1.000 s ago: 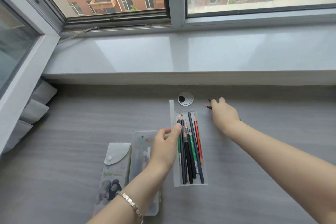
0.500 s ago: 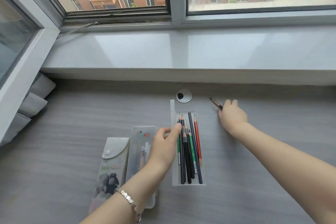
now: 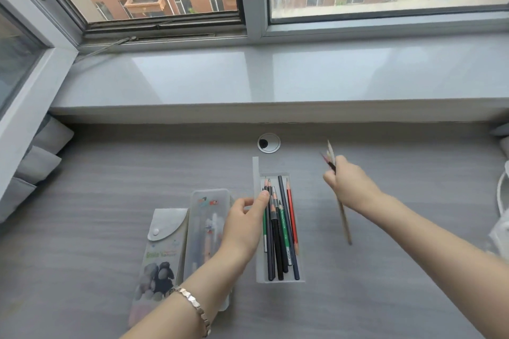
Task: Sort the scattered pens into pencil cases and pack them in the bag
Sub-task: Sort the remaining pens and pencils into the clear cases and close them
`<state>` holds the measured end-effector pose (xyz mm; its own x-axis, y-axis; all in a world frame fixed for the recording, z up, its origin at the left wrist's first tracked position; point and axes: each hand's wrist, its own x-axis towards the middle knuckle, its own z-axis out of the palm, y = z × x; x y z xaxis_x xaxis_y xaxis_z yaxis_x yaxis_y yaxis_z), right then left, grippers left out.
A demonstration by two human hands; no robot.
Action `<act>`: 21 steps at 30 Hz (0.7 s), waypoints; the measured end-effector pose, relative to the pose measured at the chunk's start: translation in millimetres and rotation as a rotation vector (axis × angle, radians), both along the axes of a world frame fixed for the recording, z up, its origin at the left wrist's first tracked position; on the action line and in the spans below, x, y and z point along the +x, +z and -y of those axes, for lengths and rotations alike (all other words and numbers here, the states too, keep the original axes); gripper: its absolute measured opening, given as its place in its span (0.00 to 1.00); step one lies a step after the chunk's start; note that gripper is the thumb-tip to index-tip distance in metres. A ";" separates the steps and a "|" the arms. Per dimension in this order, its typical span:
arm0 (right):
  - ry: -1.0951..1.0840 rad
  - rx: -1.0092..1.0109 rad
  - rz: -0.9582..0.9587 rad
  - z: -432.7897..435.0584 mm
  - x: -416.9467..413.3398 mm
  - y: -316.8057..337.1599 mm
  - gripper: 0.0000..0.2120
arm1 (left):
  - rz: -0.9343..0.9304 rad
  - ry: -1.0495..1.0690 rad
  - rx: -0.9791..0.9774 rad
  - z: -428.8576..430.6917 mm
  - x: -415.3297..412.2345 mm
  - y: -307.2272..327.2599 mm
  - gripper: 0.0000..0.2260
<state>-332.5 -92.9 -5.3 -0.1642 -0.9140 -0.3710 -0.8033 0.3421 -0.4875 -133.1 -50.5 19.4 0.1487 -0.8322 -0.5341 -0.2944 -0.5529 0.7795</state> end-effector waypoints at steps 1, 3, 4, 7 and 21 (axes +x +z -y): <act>-0.076 -0.062 0.156 -3.6 5.4 11.9 0.06 | -0.008 0.000 0.003 -1.3 -1.1 -0.1 0.18; -0.164 -0.145 0.400 -15.8 22.0 32.9 0.10 | -0.026 -0.009 0.000 -4.3 -6.7 2.9 0.17; -0.168 -0.156 0.451 -23.2 31.2 38.2 0.10 | -0.035 -0.018 -0.003 -5.8 -10.7 5.1 0.16; -0.116 -0.098 0.423 -44.1 55.1 35.6 0.08 | -0.053 -0.050 -0.011 -10.4 -20.4 9.6 0.14; 0.024 -0.246 -0.278 -113.0 65.4 40.8 0.07 | -0.234 0.062 0.033 -37.7 -35.3 25.7 0.16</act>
<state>-267.1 20.1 35.5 -0.2050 -0.9752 -0.0841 -0.9231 0.2211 -0.3147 -168.4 -12.8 45.1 0.0682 -0.8071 -0.5865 -0.0727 -0.5903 0.8039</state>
